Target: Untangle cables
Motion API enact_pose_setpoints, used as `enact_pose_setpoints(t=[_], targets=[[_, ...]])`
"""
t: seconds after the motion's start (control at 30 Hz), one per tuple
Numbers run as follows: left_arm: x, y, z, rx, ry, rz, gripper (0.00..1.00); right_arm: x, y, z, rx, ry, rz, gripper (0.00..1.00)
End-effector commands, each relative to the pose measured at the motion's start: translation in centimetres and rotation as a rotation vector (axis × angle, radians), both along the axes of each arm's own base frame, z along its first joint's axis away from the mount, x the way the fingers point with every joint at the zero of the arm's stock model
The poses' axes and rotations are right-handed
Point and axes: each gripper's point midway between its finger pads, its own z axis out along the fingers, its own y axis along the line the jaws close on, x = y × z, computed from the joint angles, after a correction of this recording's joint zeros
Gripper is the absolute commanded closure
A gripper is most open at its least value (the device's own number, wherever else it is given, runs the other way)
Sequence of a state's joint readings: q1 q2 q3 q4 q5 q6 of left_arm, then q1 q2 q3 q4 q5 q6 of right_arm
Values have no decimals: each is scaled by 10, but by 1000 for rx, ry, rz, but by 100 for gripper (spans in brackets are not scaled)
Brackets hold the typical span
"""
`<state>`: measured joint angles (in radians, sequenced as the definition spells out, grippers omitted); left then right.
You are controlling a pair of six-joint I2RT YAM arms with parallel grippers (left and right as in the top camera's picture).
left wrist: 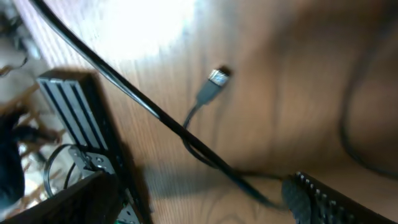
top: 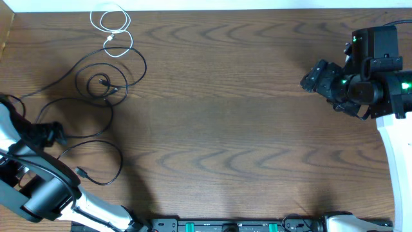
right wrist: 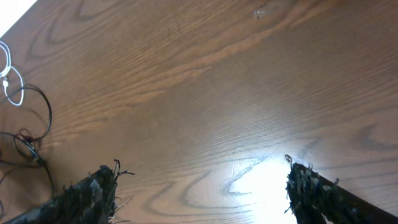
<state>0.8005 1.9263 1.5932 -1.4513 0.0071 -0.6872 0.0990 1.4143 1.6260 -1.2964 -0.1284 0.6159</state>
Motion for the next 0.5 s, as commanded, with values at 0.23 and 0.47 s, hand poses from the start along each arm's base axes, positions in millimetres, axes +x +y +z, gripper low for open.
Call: enact_pose_setpoints(t=[0.23, 0.47], targets=[[-12, 5, -43, 81, 56, 97, 35, 5, 0, 5, -15, -28, 40, 14], [-22, 33, -44, 219, 111, 48, 90, 5, 0, 5, -15, -30, 40, 14]])
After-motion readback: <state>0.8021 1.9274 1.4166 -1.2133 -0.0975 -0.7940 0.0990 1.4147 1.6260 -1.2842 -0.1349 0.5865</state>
